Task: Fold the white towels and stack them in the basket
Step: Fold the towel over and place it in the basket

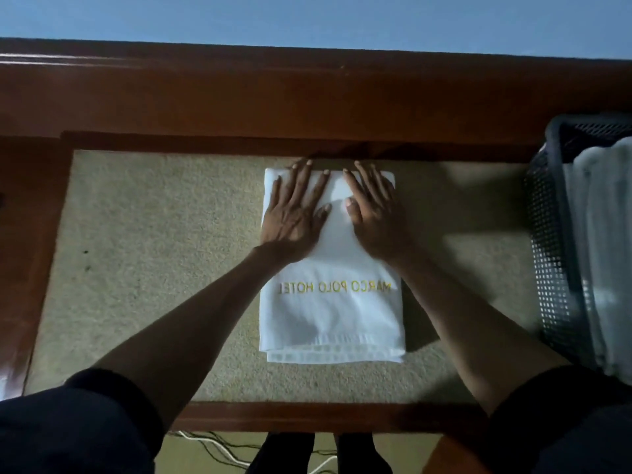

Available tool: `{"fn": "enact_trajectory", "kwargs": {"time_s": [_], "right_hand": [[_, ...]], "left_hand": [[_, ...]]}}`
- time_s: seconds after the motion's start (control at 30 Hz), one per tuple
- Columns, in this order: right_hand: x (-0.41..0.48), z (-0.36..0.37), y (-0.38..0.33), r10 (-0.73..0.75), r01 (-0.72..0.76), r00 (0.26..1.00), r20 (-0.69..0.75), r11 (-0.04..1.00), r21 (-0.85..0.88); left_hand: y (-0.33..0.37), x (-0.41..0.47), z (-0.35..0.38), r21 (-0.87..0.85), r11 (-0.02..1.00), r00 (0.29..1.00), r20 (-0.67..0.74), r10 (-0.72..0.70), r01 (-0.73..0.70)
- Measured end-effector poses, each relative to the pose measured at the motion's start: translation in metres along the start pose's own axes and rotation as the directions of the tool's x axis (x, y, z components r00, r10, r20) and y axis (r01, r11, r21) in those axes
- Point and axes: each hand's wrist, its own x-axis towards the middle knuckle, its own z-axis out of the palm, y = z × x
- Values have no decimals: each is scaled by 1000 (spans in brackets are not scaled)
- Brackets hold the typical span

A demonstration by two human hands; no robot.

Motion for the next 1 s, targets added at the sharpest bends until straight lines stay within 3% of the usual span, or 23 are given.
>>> {"fn": "enact_trajectory", "kwargs": {"time_s": [0.3,0.67,1.0], "right_hand": [[-16,-2,-15,33,-30,997,75,998,-48],[-157,-33,-40,-169,164,973,155,985,46],[-248,-73,-36,-215,176,944,249,970,167]], "left_hand": [[19,-24,6,-6,1000,997,-74,-31,31],[41,-159,16,138,989,999,31,41,-45],[52,-253,9,98,995,994,105,17,-27]]}}
